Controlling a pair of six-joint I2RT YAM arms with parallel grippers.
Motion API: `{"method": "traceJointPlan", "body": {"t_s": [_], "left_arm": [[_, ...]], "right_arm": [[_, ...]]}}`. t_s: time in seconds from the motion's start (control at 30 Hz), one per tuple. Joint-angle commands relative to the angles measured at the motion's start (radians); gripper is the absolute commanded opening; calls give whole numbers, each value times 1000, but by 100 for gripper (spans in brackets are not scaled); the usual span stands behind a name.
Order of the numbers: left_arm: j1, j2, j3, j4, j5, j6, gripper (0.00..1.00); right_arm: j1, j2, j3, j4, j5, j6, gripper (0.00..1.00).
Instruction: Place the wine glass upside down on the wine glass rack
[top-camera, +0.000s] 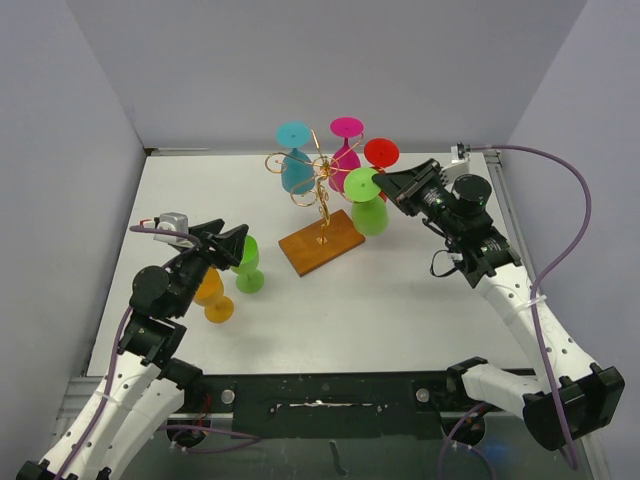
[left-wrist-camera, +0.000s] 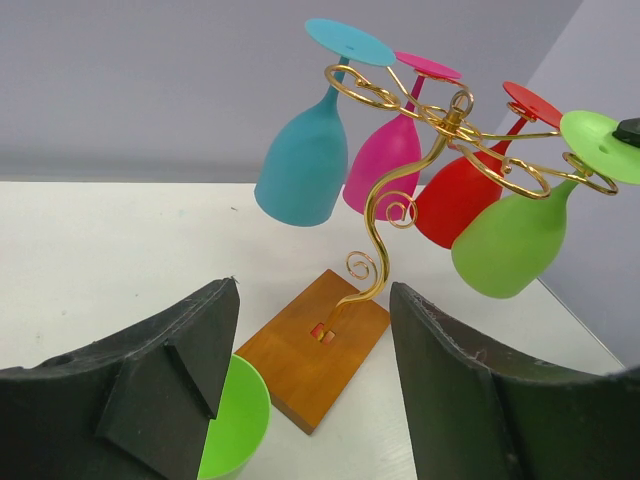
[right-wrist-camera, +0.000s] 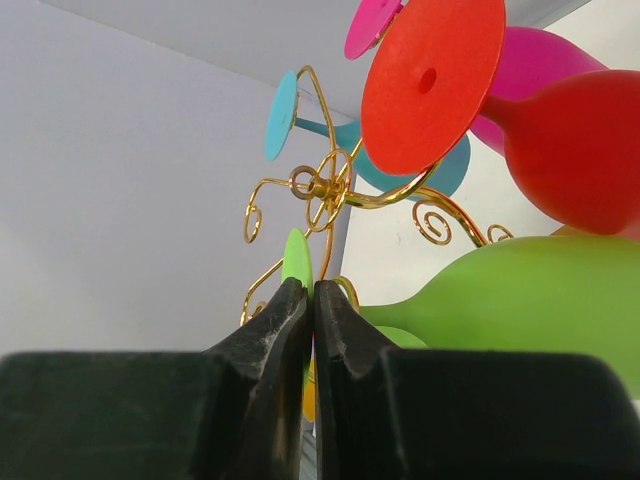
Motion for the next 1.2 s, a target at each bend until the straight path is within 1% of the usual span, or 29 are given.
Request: {"method": "traceJointPlan", "body": {"t_s": [0.0, 0.33, 0.47, 0.93, 1.07, 1.17], "left_arm": [[8, -5, 12, 42, -1, -1, 61], [8, -5, 12, 42, -2, 1, 61], [7, -5, 12, 41, -1, 1, 61], [6, 32, 24, 38, 45, 2, 61], [5, 68, 44, 15, 68, 0, 62], [5, 104, 70, -38, 75, 0, 62]], "right_arm": [[-6, 11, 4, 68, 24, 9, 6], [-5, 28, 4, 54, 45, 18, 8], [-5, 34, 4, 53, 46, 20, 11], [-5, -2, 2, 24, 52, -6, 50], [-6, -43, -4, -5, 78, -37, 63], [-6, -85, -7, -48, 129, -85, 70]]}}
